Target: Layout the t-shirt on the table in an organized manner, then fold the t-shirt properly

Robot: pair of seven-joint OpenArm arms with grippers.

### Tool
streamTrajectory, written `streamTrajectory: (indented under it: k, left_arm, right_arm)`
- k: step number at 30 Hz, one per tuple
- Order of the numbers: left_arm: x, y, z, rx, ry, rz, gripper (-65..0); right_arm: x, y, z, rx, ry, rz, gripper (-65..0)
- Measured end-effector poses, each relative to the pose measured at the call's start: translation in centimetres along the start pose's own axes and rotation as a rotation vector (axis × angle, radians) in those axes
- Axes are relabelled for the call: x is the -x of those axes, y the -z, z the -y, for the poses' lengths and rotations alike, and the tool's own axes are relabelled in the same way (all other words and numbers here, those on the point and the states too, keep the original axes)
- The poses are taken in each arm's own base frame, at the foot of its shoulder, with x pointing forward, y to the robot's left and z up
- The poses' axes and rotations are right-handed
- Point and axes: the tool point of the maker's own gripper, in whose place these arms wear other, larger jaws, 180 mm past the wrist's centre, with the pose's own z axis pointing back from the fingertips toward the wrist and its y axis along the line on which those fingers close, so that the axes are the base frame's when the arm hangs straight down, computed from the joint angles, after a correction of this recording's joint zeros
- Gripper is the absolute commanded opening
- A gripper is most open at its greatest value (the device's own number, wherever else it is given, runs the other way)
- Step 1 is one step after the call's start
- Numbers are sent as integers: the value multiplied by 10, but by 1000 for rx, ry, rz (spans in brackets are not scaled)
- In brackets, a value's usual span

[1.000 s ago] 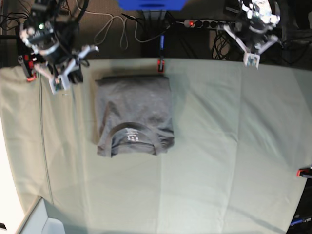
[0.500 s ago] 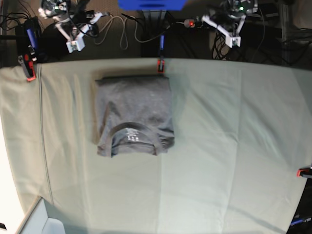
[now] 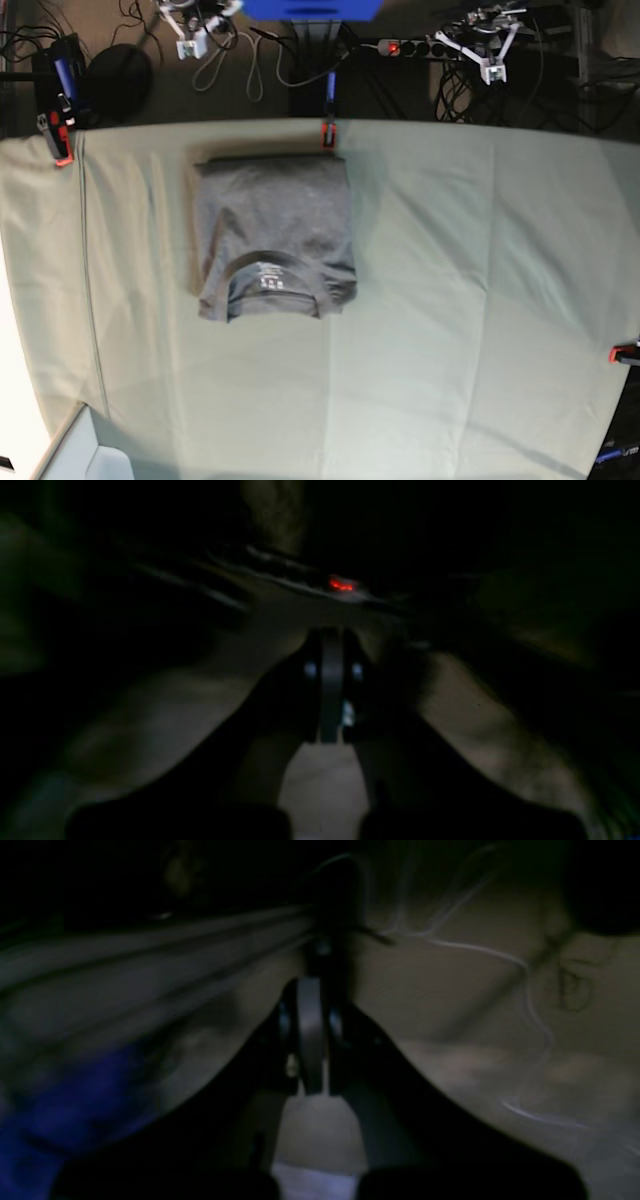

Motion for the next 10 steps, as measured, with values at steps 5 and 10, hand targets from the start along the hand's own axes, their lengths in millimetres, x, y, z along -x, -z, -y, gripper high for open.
streamTrajectory:
  k: [5, 10]
  left_arm:
    - [23, -1, 14, 1, 86, -102, -648]
    - [27, -1, 56, 69, 86, -134, -648]
  right_arm:
    - [-7, -10, 59, 268, -101, 59, -650]
    - [-26, -10, 70, 381, -148, 90, -650]
